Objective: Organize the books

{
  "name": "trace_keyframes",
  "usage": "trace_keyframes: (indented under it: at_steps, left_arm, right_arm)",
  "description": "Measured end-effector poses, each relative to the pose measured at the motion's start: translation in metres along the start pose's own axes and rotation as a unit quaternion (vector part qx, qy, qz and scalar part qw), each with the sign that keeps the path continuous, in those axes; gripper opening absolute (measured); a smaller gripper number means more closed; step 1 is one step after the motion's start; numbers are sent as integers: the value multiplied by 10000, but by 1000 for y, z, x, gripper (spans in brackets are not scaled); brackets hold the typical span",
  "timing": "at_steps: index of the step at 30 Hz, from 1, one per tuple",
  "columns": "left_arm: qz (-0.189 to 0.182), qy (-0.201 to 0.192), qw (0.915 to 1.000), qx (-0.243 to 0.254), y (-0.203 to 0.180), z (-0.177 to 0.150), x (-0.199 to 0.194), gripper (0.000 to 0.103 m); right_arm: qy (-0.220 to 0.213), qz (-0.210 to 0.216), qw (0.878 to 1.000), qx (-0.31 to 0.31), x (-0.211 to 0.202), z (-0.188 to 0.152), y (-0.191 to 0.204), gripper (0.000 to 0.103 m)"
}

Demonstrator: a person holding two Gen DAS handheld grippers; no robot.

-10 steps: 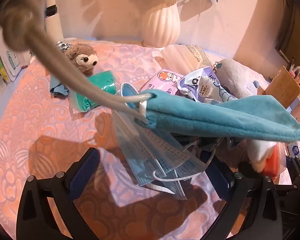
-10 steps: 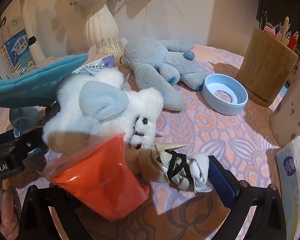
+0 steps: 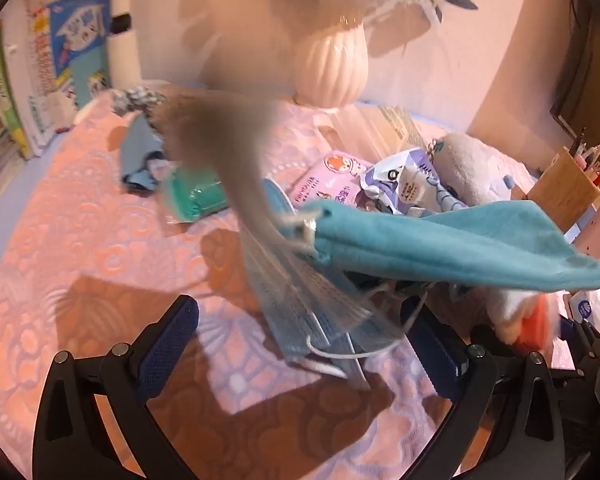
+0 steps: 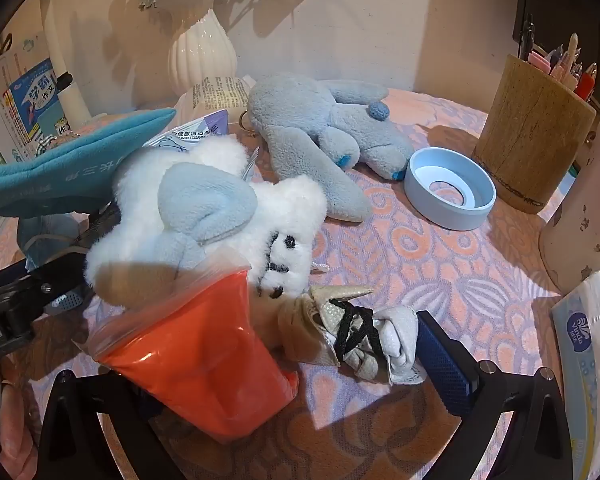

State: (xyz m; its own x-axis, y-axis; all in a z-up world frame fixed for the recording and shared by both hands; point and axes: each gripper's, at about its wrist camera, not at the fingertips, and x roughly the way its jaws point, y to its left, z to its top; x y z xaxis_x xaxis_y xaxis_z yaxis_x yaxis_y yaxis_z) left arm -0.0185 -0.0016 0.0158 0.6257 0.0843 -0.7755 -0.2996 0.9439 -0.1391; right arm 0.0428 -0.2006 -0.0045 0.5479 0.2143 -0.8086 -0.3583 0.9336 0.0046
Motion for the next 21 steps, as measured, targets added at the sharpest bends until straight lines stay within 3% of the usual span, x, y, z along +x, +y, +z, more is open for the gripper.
trace_keyframes:
  at_steps: [7,9,15,18,21]
  left_arm:
    - [55,-368,9988,305,-10,-21,-32,101]
    - [56,-475,9980,420,-12,-24,-37,101]
    - [245,-1054,9917,698,-18,-21,-61,101]
    - [217,-1456,9855,847,-25,-18,-79,101]
    - [149,-1694,9814,893,-33,-15,-83,102]
  right_arm:
    - [34,-9,10000,6,0,0,0,103]
    - [323,-17,9995,7,-3,0,1,103]
    - [462,274,9984,-192,-17,-17,1,103]
    - [-252,723,9971,-12,-47,-20,-10,103]
    - [-1193,516,9913,-228,-81,-17,-9,103]
